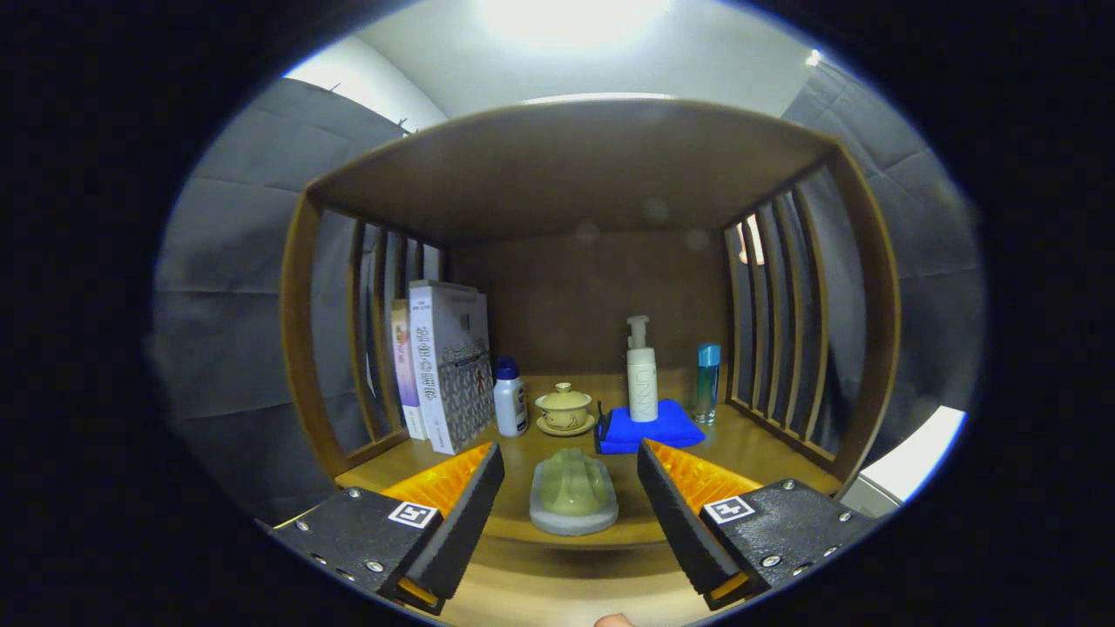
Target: Pull open the drawer, take out the items inside it, and place them on the countertop above the cabinet.
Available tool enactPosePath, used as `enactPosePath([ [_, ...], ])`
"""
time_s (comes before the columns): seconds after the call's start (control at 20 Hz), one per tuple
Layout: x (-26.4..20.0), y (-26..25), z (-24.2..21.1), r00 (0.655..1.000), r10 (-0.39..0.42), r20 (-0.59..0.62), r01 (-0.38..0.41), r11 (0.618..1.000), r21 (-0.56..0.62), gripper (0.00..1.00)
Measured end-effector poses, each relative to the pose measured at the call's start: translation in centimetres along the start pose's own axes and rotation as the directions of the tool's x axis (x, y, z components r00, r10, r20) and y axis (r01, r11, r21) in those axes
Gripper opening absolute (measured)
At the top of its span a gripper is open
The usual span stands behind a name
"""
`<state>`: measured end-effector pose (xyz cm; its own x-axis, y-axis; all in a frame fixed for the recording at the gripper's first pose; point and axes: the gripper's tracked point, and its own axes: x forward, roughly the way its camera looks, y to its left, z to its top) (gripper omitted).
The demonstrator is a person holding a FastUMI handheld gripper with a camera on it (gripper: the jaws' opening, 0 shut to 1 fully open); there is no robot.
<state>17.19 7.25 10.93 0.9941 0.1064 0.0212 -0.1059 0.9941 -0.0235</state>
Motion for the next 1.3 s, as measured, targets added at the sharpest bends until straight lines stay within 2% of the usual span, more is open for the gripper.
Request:
enactPosePath([
  [0.1, -2.5, 0.0, -0.3, 0.999, -0.027, 0.025, 0.027, 0.999, -0.017, 0.95],
  [0.3, -7.6, 1.5, -2.3, 0.999, -0.010, 0.049, 0.012, 0.999, -0.038, 0.95],
  [0.6, -13.0, 2.4, -5.9, 1.000, 0.003, 0.027, -0.003, 1.000, 0.002, 0.95],
  [0.8, -15.4, 1.8, -7.4, 0.999, -0.008, 0.044, 0.007, 1.000, 0.007, 0.95],
  [1.05, -17.4, 2.4, -11.9, 0.999, 0.014, -0.037, -0.013, 1.000, 0.020, 0.95],
  [1.15, -17.8, 2.2, -11.8, 1.000, 0.006, -0.010, -0.006, 1.000, -0.011, 0.97],
  [1.3, -19.0, 3.0, -13.2, 0.999, 0.028, -0.029, -0.028, 0.999, 0.016, 0.95],
])
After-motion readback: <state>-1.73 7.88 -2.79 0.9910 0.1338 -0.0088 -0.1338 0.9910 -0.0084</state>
